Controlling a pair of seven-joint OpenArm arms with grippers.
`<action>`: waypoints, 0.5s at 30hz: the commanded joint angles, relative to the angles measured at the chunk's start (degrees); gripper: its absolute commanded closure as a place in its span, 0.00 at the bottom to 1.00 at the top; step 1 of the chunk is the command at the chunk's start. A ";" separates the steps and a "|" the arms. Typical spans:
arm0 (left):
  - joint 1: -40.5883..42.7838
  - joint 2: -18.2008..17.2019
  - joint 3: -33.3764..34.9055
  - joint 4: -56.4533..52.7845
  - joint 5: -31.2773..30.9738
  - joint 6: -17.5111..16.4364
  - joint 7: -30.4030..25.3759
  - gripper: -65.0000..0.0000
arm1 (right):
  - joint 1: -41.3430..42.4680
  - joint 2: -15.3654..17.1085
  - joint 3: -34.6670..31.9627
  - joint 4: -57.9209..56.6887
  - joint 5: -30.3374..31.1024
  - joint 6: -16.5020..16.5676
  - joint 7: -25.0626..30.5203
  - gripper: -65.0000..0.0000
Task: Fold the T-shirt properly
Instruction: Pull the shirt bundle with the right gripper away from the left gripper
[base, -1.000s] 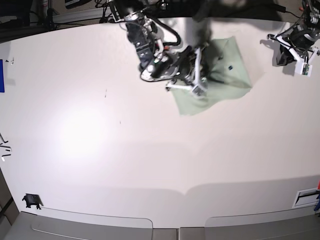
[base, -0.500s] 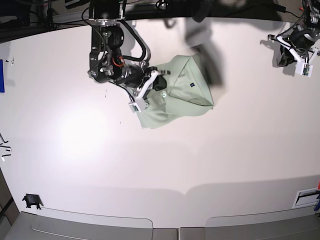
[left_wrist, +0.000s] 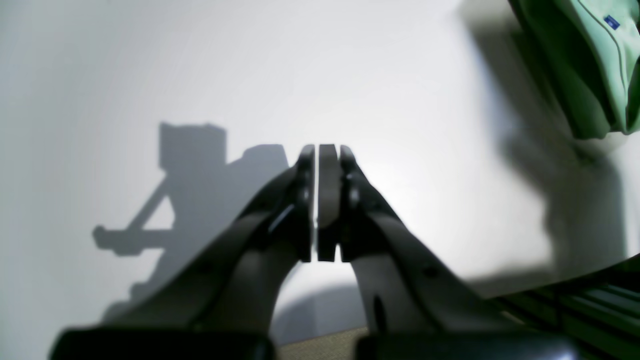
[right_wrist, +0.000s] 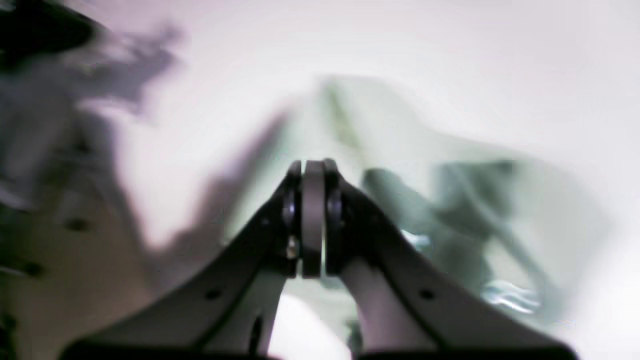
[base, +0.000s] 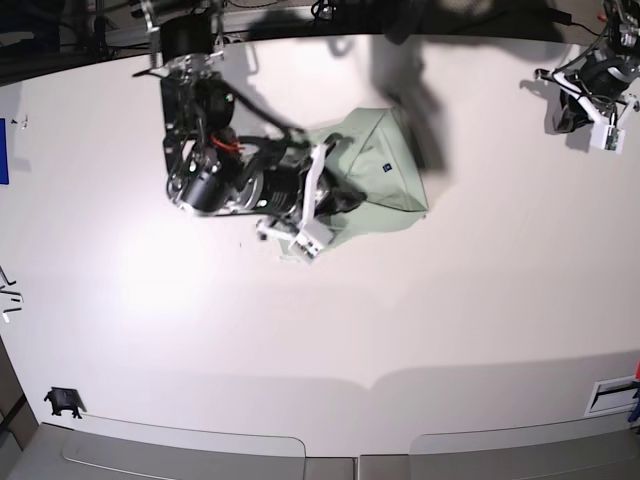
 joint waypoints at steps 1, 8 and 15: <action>0.22 -0.66 -0.37 0.83 -0.59 0.04 -1.25 1.00 | 2.16 1.22 -0.66 0.85 -0.74 0.30 2.45 1.00; 0.22 -0.68 -0.37 0.83 -0.59 0.04 -1.46 1.00 | 11.96 6.54 -3.17 -6.82 -3.87 0.30 6.08 1.00; 0.22 -0.57 -0.37 0.83 -2.27 0.02 -1.64 1.00 | 20.68 6.80 -9.99 -19.98 -1.73 0.30 6.19 1.00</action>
